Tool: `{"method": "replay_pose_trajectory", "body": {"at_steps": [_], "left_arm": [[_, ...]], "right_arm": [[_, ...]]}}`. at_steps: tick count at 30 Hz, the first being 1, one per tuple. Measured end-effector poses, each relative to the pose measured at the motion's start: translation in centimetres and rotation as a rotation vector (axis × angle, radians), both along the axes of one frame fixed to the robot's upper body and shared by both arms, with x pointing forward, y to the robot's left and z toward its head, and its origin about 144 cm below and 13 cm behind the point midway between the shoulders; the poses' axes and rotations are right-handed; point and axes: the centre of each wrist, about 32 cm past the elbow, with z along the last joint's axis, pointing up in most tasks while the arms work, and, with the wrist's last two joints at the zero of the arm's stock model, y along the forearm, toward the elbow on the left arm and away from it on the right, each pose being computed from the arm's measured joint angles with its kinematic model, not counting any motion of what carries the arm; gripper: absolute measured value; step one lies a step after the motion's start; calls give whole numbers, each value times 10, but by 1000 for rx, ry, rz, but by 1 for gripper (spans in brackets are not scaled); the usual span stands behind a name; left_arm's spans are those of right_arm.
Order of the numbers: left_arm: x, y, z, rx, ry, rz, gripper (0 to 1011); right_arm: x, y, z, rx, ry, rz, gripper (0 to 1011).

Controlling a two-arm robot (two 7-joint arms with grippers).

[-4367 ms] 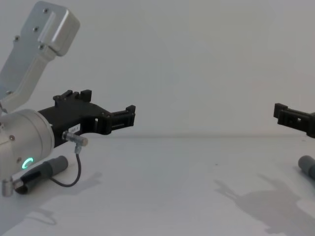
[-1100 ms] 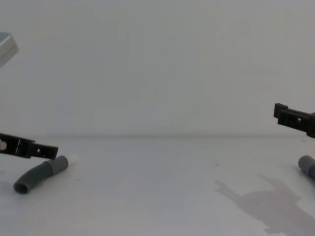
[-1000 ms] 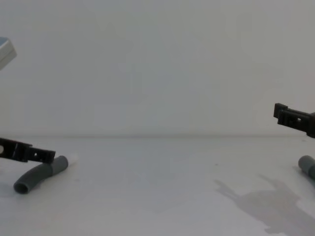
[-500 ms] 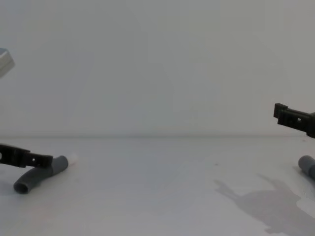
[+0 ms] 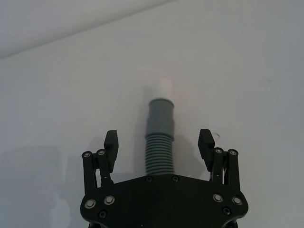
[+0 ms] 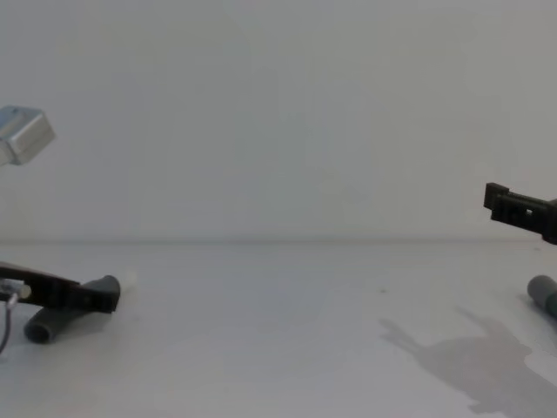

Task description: Use both hands to pick up one end of the pipe from the table, align the ends, and insert them.

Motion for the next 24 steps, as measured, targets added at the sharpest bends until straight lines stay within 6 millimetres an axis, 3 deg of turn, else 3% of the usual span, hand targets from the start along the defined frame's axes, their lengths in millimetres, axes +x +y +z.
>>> {"method": "replay_pose_trajectory", "body": {"at_steps": [24], "left_arm": [[12,-7,-4,-27,72,-23,1002]], "right_arm": [[0,0,0,0,0,0,1002]]}}
